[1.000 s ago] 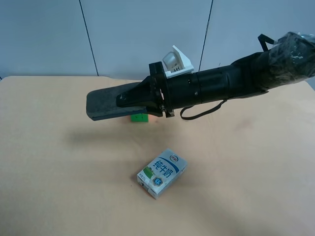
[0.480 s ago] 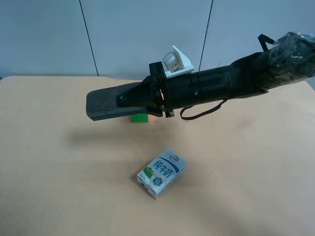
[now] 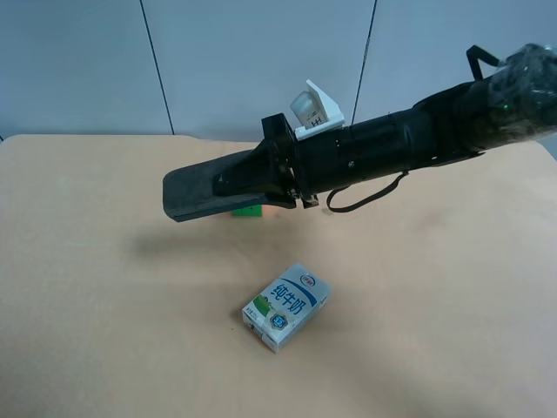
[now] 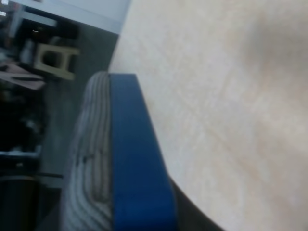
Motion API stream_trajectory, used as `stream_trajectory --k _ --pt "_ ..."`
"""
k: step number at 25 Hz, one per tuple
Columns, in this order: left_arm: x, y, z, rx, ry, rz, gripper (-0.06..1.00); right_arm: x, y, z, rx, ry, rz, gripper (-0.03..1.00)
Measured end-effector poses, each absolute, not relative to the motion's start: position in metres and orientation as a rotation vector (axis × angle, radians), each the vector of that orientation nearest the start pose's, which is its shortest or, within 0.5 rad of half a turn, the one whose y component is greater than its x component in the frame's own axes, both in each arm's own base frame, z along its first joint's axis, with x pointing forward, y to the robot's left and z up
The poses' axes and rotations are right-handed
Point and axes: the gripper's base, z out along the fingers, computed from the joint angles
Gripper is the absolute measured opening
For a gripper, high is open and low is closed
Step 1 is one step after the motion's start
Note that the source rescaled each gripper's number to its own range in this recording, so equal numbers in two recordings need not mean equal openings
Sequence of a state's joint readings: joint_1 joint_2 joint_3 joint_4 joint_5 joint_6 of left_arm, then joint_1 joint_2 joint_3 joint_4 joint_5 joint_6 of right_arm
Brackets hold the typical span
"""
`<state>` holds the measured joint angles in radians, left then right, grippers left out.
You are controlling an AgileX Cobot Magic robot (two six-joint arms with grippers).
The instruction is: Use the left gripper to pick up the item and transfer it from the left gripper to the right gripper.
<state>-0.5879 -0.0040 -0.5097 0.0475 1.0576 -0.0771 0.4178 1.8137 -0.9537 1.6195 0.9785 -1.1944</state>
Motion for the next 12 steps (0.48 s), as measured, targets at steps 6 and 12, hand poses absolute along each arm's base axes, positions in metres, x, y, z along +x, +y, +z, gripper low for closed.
stream_trajectory --k 6,12 --pt "-0.005 0.006 0.28 0.333 2.008 -0.251 1.0 0.27 0.192 0.232 -0.539 2.333 1.327 0.0" --pt "-0.006 0.005 0.28 0.076 2.026 -0.092 1.0 0.269 0.151 0.261 -0.435 2.388 1.164 0.0"
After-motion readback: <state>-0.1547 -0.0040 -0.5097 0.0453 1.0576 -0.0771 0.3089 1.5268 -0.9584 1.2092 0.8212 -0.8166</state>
